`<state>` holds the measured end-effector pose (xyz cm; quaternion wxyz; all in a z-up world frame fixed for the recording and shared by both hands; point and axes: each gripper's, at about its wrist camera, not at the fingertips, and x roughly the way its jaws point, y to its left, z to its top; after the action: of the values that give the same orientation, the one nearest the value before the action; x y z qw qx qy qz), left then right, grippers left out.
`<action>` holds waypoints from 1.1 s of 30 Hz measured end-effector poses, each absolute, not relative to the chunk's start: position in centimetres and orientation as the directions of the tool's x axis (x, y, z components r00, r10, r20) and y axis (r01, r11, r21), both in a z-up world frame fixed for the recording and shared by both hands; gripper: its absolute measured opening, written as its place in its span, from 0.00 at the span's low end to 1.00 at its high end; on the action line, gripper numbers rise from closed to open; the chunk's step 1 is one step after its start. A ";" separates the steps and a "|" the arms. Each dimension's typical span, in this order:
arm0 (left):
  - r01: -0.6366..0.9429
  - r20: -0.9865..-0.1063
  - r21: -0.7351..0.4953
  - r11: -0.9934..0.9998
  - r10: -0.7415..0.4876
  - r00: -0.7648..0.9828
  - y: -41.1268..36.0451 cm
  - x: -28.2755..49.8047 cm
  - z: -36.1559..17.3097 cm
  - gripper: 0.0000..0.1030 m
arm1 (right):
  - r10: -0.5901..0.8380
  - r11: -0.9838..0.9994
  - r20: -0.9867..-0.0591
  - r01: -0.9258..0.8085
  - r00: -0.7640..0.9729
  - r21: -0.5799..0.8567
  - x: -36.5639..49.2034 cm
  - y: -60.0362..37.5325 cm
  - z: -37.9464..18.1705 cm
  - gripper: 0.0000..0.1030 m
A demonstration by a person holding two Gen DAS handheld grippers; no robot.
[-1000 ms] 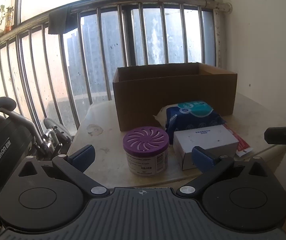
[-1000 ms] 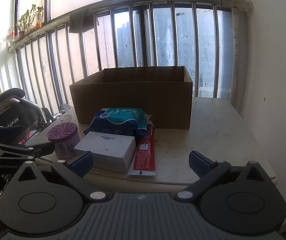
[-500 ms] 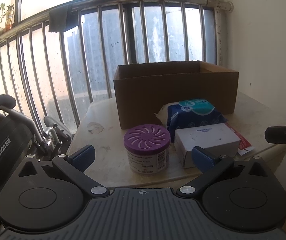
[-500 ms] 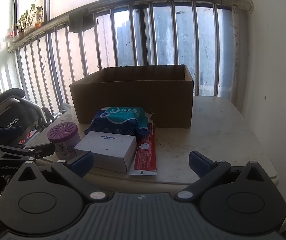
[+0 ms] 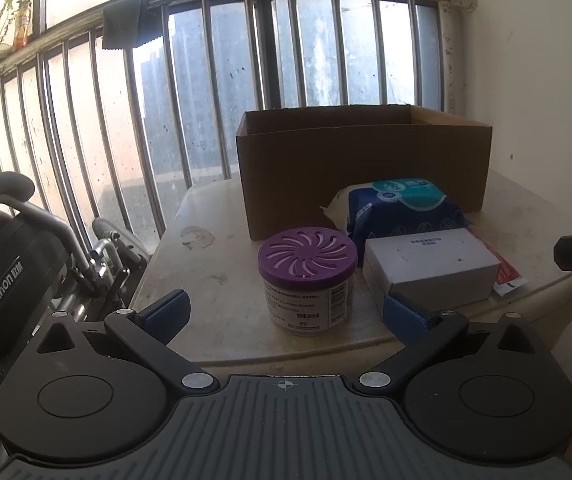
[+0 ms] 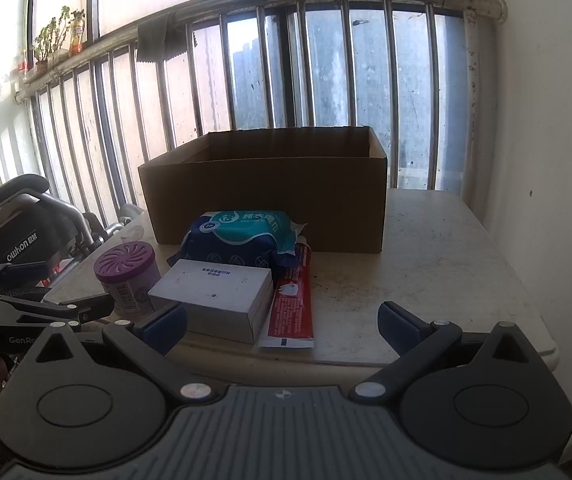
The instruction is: Organize objects
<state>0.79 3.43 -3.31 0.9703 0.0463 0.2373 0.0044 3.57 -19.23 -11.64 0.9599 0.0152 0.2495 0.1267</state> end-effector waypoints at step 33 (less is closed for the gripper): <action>0.023 -0.441 0.049 0.999 0.001 0.897 3.6 0.6 -3.0 1.00 | 0.252 0.967 -0.480 -0.233 0.840 0.100 3.8 -19.4 -11.7 1.00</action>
<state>0.60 3.59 -2.99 0.9736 0.0265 0.2266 -0.0056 3.79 -19.40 -11.72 0.9590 0.0187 0.2527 0.1266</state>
